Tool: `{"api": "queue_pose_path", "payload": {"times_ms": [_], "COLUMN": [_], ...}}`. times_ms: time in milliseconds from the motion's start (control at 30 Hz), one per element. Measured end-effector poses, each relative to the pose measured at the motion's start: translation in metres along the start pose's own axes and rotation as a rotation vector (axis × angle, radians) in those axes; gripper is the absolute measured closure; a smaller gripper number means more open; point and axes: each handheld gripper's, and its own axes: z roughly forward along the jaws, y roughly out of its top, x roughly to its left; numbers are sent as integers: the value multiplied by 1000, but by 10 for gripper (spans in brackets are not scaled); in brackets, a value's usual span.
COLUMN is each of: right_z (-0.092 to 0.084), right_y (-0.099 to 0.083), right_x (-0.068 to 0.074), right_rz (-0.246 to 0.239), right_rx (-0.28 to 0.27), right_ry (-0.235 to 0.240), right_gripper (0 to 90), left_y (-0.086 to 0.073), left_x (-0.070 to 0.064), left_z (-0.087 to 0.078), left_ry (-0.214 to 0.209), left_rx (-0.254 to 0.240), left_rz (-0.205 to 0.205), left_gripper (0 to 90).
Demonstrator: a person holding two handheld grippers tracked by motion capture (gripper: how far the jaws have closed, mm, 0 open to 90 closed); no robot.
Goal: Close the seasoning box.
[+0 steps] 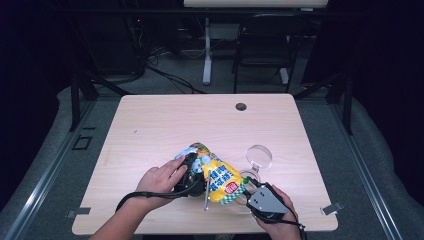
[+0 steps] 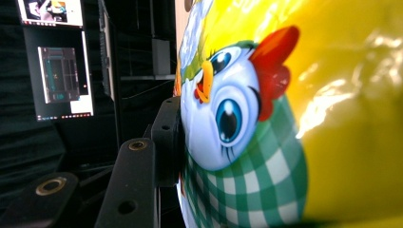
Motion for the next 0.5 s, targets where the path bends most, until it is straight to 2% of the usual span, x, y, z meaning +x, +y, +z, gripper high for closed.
{"api": "queue_pose_path", "payload": {"times_ms": [333,500], "right_z": [0,1], "right_y": [-1,-1], "right_x": [0,0], "right_rz": [-7,-6], "right_rx": [2,2], "right_ry": [3,3], "right_gripper": [660,660], "left_y": [2,4], "left_x": [-1,1], "left_z": [-2,-3], "left_ry": [27,41], "left_rx": [7,15], "left_rz": [19,57], "left_gripper": [590,590]}}
